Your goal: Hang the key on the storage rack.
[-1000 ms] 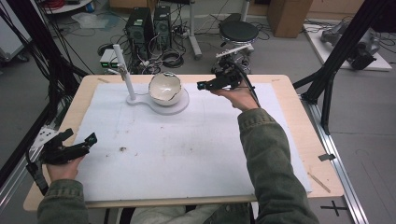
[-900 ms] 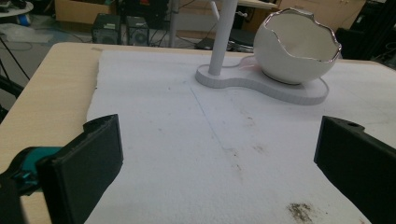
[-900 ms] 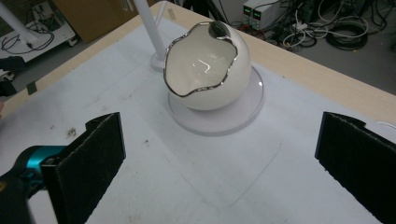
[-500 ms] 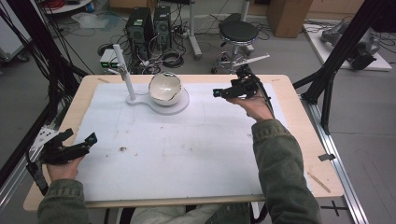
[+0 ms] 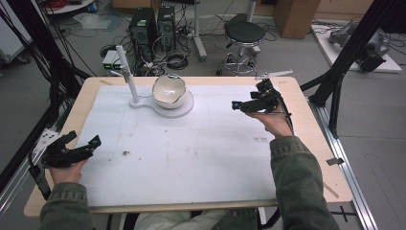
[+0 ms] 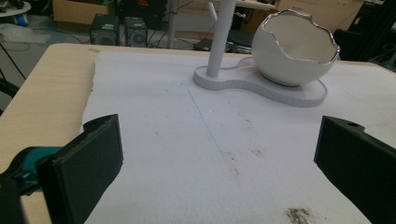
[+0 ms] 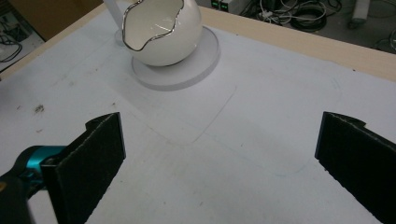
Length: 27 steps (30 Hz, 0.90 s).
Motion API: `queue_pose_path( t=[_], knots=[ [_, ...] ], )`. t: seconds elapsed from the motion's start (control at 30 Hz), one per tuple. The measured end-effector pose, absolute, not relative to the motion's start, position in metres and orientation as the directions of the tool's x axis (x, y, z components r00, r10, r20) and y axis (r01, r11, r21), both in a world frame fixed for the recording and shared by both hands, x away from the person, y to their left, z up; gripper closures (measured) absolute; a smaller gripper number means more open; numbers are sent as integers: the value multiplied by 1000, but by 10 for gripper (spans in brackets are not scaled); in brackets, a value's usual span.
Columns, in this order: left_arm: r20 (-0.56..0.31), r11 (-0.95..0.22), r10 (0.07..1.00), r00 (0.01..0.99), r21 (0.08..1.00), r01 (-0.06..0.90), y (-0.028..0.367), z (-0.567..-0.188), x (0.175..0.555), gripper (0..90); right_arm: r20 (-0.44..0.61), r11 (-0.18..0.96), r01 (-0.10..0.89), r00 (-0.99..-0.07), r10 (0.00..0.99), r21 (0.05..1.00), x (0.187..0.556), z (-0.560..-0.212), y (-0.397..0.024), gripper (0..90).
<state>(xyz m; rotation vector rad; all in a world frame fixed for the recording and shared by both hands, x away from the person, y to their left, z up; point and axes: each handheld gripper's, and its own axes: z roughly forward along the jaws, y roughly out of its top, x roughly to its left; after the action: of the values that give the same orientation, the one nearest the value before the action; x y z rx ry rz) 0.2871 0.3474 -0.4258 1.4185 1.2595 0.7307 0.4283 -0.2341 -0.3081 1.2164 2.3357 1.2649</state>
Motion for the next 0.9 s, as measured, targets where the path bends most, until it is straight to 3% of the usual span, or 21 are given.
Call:
queue_pose_path(
  t=[0.9],
  knots=[
    [-191,103,943,274,946,307,345,-426,290,17,202,213,597,-551,810,773,387,-365,-271,6]
  ],
)
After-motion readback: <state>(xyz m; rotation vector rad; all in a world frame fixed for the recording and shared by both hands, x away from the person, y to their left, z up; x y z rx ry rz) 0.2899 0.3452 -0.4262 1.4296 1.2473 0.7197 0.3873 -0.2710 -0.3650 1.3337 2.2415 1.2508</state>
